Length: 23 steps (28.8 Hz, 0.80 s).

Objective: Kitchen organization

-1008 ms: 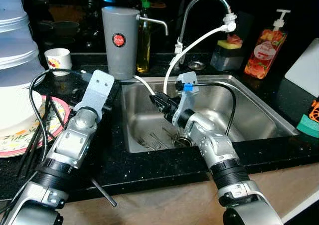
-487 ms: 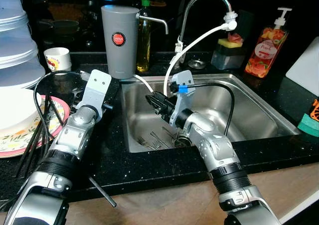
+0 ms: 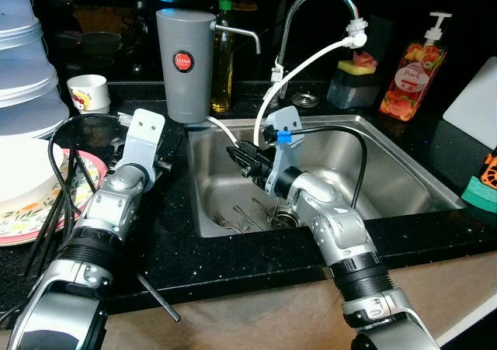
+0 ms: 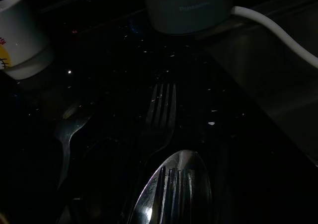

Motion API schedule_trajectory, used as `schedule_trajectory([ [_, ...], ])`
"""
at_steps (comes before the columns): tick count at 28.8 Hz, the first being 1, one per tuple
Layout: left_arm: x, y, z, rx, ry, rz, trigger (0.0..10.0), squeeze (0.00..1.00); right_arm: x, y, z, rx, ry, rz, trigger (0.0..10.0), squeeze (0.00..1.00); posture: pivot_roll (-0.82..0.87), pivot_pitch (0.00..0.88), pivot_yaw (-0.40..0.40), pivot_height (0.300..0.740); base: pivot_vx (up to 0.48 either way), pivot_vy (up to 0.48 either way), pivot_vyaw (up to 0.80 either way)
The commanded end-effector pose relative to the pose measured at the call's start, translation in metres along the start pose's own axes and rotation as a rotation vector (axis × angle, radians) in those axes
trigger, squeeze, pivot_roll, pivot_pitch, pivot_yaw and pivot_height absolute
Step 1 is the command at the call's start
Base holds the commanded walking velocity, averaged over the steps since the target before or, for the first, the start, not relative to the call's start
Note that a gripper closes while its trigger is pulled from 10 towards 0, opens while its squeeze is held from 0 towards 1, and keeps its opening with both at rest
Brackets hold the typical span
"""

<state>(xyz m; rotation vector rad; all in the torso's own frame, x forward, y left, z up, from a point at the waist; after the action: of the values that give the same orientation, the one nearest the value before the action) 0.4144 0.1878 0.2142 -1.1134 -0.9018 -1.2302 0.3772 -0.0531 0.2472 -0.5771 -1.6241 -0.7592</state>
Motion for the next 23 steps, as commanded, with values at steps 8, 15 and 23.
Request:
schedule_trajectory([
  [8,-0.0169,0.0015,-0.0048,-0.018,-0.022,0.074,0.0,0.00,-0.0046,-0.0030,-0.0021,-0.008,0.008,0.028,10.0,0.00,-0.04,0.080,-0.042,0.740,0.000,0.000,0.00],
  [15,-0.0166,0.0014,-0.0050,-0.021,-0.028,0.070,0.0,0.00,-0.0040,-0.0041,-0.0067,-0.024,0.018,0.030,10.0,0.00,-0.04,0.081,-0.042,0.740,0.000,0.000,0.00],
  [23,-0.0134,0.0009,-0.0014,-0.009,-0.028,0.056,0.0,0.00,-0.0026,-0.0031,-0.0084,-0.032,0.031,0.023,10.0,0.00,-0.04,0.080,-0.043,0.740,0.000,0.000,0.00],
])
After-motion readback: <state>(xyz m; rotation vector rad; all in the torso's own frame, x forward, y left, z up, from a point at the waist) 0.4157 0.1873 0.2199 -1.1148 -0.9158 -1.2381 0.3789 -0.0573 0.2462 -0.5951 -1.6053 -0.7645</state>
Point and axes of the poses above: a point about 5 cm out from each wrist's last joint towards the gripper, its own y axis pointing out of the wrist towards the gripper, its own x axis along the axis of the wrist's last joint, z = x × y, the point moved 2 cm from there along y, pointing out of the wrist towards the gripper, and after that the axes turned 2 degrees about -y, right-handed, at the moved point
